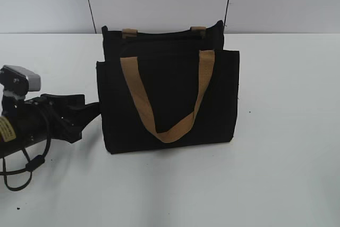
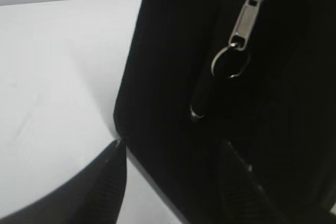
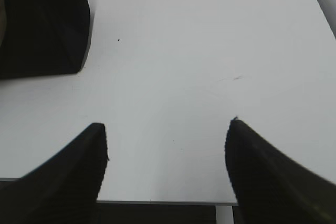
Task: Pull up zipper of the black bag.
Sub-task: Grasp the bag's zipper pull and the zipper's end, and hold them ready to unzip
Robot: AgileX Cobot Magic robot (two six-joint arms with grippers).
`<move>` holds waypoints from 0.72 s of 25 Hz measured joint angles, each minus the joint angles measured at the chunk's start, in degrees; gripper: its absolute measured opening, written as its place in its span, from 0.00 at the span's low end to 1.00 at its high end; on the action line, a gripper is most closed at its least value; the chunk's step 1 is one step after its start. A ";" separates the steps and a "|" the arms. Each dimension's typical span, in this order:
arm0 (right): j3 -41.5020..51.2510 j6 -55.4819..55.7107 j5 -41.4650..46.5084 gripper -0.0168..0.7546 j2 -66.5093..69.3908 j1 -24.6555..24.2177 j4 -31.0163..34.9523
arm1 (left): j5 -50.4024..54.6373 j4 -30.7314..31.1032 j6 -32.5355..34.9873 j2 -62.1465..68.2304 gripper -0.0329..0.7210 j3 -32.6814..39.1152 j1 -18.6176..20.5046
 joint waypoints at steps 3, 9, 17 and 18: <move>0.00 0.00 0.00 0.72 0.00 0.00 0.00 | -1.46 2.91 0.00 3.29 0.62 -2.29 -0.04; 0.00 0.00 0.00 0.72 0.00 0.00 0.00 | -1.69 8.36 0.00 6.07 0.62 -6.14 -0.04; 0.00 0.00 0.00 0.72 0.00 0.00 0.00 | -1.95 9.45 0.00 8.91 0.61 -10.89 -0.04; 0.00 0.00 0.00 0.72 0.00 0.00 0.00 | -1.95 9.98 0.00 9.31 0.61 -11.60 -0.04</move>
